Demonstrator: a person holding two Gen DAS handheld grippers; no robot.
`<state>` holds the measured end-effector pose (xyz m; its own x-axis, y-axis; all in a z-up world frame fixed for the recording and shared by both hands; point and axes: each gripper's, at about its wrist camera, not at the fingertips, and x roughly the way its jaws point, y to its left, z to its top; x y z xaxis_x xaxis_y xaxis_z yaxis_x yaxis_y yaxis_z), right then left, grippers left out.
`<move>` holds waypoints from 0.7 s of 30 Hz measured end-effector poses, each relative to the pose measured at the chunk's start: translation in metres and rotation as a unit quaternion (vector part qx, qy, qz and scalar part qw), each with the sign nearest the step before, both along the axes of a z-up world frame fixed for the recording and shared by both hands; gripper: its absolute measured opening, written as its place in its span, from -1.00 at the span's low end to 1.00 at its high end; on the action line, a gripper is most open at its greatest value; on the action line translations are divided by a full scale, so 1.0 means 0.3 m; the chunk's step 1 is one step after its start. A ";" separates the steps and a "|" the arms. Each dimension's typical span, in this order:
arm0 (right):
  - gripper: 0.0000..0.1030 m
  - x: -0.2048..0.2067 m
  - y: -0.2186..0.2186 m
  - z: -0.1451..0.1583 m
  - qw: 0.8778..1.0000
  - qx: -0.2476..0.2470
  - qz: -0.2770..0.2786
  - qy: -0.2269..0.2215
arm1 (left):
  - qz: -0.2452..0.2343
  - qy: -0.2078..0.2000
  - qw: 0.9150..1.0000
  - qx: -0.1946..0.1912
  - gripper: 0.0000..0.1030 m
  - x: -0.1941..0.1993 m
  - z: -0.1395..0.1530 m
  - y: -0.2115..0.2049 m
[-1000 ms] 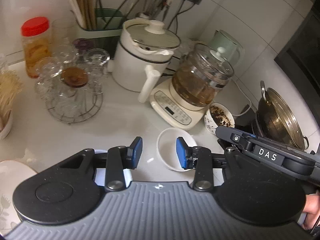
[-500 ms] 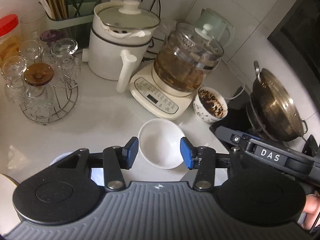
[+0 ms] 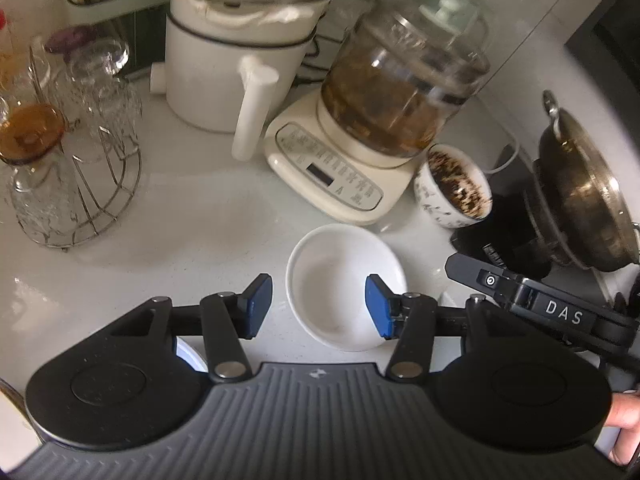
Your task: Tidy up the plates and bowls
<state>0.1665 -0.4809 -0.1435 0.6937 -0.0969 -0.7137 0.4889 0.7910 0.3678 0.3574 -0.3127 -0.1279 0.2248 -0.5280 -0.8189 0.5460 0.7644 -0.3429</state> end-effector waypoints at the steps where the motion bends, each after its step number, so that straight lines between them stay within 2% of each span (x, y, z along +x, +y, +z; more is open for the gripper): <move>1: 0.49 0.008 -0.002 -0.013 1.000 0.003 0.002 0.001 | 0.000 0.004 1.000 0.002 0.11 0.007 -0.015 -0.005; 7: 0.47 0.048 -0.032 -0.089 0.999 0.043 0.012 0.016 | -0.001 0.014 1.000 0.017 0.11 0.036 -0.082 -0.026; 12: 0.47 0.082 -0.049 -0.138 0.998 0.056 0.015 0.034 | 0.006 0.026 0.999 0.018 0.11 0.052 -0.125 -0.034; 21: 0.43 0.110 -0.080 -0.193 0.994 0.094 0.015 0.053 | 0.015 0.037 0.999 0.020 0.10 0.071 -0.166 -0.043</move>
<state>0.1996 -0.5048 -0.2015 0.6136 0.0656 -0.7869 0.5099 0.7280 0.4583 0.3785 -0.3256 -0.1778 0.1787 -0.4878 -0.8545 0.4973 0.7941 -0.3494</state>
